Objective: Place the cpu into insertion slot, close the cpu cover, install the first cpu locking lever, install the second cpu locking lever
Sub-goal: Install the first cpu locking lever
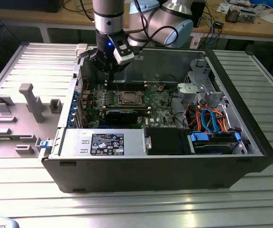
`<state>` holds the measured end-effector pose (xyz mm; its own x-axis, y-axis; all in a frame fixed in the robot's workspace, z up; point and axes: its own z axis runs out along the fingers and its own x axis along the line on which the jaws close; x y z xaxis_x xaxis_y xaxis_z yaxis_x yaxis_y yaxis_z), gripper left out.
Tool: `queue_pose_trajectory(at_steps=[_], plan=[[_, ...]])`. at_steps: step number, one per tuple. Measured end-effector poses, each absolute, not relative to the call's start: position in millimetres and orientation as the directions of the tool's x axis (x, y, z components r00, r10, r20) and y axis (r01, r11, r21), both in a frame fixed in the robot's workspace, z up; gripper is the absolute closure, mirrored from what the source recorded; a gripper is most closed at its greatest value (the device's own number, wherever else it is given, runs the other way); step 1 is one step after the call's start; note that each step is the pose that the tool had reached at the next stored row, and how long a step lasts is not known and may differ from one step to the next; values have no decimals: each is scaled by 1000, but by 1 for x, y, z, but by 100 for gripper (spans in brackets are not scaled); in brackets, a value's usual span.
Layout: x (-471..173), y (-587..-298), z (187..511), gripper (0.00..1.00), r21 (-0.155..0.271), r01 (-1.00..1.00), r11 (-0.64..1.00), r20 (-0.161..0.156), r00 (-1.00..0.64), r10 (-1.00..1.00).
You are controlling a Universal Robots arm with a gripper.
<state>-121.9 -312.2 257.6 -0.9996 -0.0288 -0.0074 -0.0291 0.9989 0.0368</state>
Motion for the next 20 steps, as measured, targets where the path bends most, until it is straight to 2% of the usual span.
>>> queue_pose_trajectory(at_steps=[20], plan=[[-112,-312,257,89,30,-29,999,-7,-1000,-29]])
